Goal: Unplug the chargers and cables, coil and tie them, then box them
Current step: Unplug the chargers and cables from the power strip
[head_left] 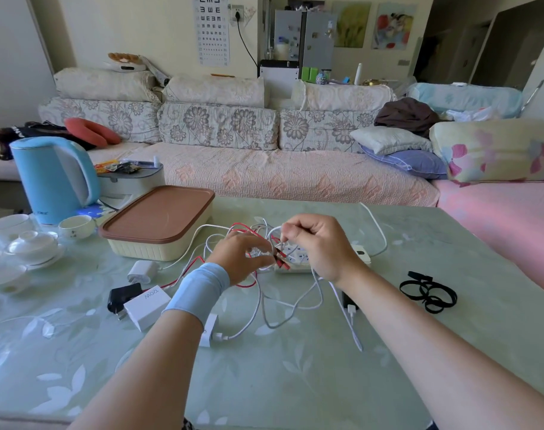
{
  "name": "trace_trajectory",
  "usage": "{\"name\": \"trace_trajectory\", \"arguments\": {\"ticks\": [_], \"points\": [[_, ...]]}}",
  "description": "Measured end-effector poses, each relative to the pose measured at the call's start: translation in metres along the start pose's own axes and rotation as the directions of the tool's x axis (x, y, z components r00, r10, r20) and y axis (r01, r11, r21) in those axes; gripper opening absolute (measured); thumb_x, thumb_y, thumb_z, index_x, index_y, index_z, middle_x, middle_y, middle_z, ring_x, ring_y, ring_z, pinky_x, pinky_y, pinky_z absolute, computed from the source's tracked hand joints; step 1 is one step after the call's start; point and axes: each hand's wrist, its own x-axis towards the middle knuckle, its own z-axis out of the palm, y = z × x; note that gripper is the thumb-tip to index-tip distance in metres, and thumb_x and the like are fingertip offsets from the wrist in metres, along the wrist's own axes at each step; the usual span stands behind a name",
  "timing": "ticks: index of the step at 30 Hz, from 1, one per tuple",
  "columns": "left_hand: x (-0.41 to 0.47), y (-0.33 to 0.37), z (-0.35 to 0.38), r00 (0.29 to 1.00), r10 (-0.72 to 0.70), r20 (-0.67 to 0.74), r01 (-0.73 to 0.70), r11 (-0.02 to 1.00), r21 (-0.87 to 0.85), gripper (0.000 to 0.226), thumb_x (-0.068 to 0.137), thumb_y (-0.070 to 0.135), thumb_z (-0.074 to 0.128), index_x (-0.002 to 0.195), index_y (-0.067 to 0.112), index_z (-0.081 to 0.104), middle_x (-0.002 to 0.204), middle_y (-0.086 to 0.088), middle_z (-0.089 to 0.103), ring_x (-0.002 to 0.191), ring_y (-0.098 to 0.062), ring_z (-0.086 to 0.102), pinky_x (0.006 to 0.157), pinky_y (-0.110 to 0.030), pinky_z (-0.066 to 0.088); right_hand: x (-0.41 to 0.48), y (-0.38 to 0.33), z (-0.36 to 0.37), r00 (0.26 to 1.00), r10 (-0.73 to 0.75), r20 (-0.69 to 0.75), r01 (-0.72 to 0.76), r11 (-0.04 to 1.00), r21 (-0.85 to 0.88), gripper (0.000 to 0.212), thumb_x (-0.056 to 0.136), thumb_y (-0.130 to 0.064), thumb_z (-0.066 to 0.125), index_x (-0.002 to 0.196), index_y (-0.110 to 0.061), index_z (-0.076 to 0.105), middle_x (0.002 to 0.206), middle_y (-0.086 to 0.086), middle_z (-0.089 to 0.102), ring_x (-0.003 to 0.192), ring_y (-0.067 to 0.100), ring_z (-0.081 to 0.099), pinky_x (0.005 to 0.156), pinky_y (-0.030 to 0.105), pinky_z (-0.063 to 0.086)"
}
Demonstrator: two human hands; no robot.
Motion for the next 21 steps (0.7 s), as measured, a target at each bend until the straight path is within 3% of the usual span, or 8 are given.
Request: {"name": "trace_trajectory", "arguments": {"ticks": [2,4,6,9,12,18,19,21], "points": [[0.003,-0.002,0.002,0.998,0.021,-0.054,-0.021,1.0,-0.014,0.01,0.074,0.057,0.059,0.074,0.049,0.065,0.084,0.012,0.065,0.087,-0.02,0.054,0.086,-0.037,0.046,0.001,-0.002,-0.004,0.999,0.0,-0.036,0.002,0.998,0.068,0.026,0.093,-0.009,0.062,0.069,-0.012,0.07,0.064,0.006,0.062,0.066,0.006,0.052,0.065,0.019,0.04],[0.006,0.0,0.004,0.985,-0.001,-0.173,0.006,1.0,0.029,0.016,0.089,0.039,0.058,0.087,0.028,0.068,0.085,0.0,0.064,0.089,-0.029,0.055,0.081,-0.038,0.044,0.004,0.002,-0.008,0.996,0.049,-0.076,-0.044,0.997,0.061,0.027,0.093,-0.011,0.062,0.067,-0.014,0.07,0.065,0.014,0.063,0.065,0.007,0.052,0.065,0.021,0.04],[0.007,-0.001,-0.001,0.913,-0.11,-0.393,0.102,0.994,-0.042,0.017,0.098,0.026,0.047,0.093,0.014,0.057,0.089,-0.01,0.064,0.088,-0.035,0.056,0.072,-0.038,0.041,0.007,0.011,-0.011,0.988,0.125,-0.094,-0.129,0.991,-0.037,0.028,0.09,-0.022,0.062,0.063,-0.019,0.071,0.075,0.03,0.063,0.068,0.016,0.051,0.067,0.028,0.037],[0.002,0.006,-0.013,0.777,-0.171,-0.606,0.055,0.977,-0.205,0.017,0.098,0.024,0.049,0.088,0.011,0.05,0.081,-0.011,0.062,0.077,-0.033,0.053,0.065,-0.036,0.034,0.006,0.021,-0.012,0.957,0.286,-0.054,-0.29,0.919,-0.266,0.033,0.092,-0.034,0.059,0.063,-0.025,0.072,0.062,0.018,0.061,0.062,0.016,0.049,0.064,0.029,0.036],[-0.002,0.018,-0.021,0.8,-0.196,-0.567,0.017,0.952,-0.305,0.018,0.092,0.026,0.06,0.081,0.015,0.052,0.063,0.001,0.054,0.062,-0.023,0.046,0.062,-0.03,0.037,0.006,0.019,-0.01,0.905,0.425,-0.012,-0.389,0.816,-0.428,0.033,0.098,-0.034,0.053,0.075,-0.023,0.075,0.045,-0.009,0.048,0.051,0.012,0.041,0.054,0.028,0.032],[-0.004,0.008,-0.02,0.941,-0.14,-0.308,0.059,0.964,-0.258,0.018,0.085,0.034,0.069,0.073,0.023,0.061,0.06,-0.001,0.06,0.055,-0.016,0.046,0.061,-0.028,0.043,-0.001,0.026,-0.008,0.886,0.447,-0.126,-0.396,0.585,-0.708,0.026,0.093,-0.024,0.05,0.072,-0.015,0.062,0.079,0.009,0.055,0.088,0.032,0.055,0.065,0.031,0.04],[-0.004,0.009,-0.019,0.951,-0.141,-0.274,0.069,0.964,-0.256,0.019,0.084,0.036,0.069,0.072,0.024,0.06,0.059,-0.003,0.06,0.054,-0.015,0.045,0.06,-0.028,0.043,-0.001,0.023,-0.006,0.905,0.398,-0.15,-0.375,0.58,-0.723,0.019,0.091,-0.021,0.051,0.088,-0.012,0.067,0.097,0.012,0.059,0.101,0.033,0.055,0.077,0.032,0.045],[-0.004,0.014,-0.018,0.963,-0.14,-0.23,0.086,0.969,-0.231,0.02,0.084,0.035,0.069,0.069,0.027,0.06,0.051,0.001,0.049,0.051,-0.015,0.042,0.057,-0.028,0.039,-0.001,0.012,-0.003,0.924,0.318,-0.212,-0.37,0.612,-0.699,0.044,0.089,-0.021,0.053,0.131,-0.008,0.053,0.13,0.013,0.047,0.125,0.032,0.044,0.101,0.037,0.04]]}}
